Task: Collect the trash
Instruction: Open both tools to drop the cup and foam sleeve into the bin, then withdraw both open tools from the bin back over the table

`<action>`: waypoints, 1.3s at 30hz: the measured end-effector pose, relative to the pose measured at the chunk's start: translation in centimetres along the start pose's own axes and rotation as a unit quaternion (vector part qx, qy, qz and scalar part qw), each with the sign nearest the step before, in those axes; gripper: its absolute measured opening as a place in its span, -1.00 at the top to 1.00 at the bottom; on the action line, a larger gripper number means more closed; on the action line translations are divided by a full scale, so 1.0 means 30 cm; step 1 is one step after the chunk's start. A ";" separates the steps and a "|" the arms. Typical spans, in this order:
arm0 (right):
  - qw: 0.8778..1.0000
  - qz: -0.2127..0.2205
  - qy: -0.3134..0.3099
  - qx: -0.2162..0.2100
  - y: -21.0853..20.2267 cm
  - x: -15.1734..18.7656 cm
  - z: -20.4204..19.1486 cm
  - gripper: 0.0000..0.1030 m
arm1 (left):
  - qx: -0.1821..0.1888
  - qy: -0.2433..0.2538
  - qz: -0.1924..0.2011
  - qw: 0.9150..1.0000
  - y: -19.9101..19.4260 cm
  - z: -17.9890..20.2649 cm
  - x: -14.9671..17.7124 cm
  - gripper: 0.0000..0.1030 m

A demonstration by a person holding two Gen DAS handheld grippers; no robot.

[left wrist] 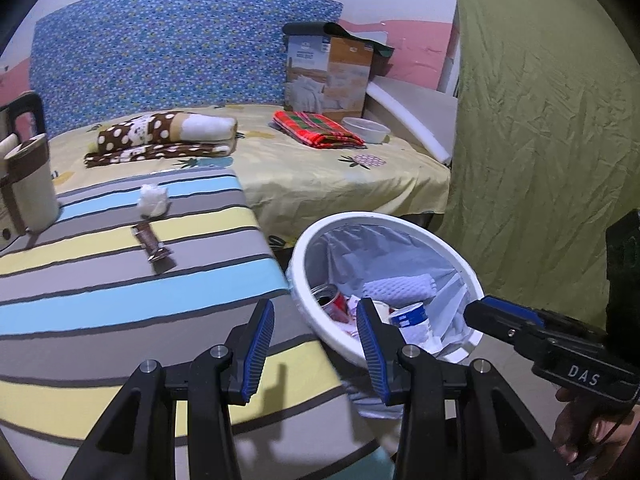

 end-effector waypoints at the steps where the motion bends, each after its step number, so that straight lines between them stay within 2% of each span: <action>1: 1.000 0.001 -0.002 -0.003 -0.006 0.004 -0.013 0.23 | -0.004 -0.002 0.002 1.000 -0.016 -0.009 0.005 0.17; 21: 0.997 0.008 -0.052 -0.051 -0.006 0.012 -0.209 0.23 | -0.064 -0.038 0.027 0.997 -0.206 -0.167 0.039 0.17; 31: 0.996 0.010 -0.064 -0.058 0.016 -0.008 -0.251 0.23 | -0.080 -0.052 0.027 0.995 -0.195 -0.240 0.020 0.17; 39: 0.996 0.014 -0.064 -0.061 0.045 -0.035 -0.262 0.24 | -0.090 -0.068 0.027 0.993 -0.137 -0.310 -0.029 0.17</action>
Point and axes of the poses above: each gripper's, at about its wrist camera, not at the fingertips, and y roughly the way its jaws point, z to its right, x to its underside, the point moved 6 cm from there along y, roughly the way its jaws point, and after that the axes turned 14 degrees about x, right-handed, at the moved point
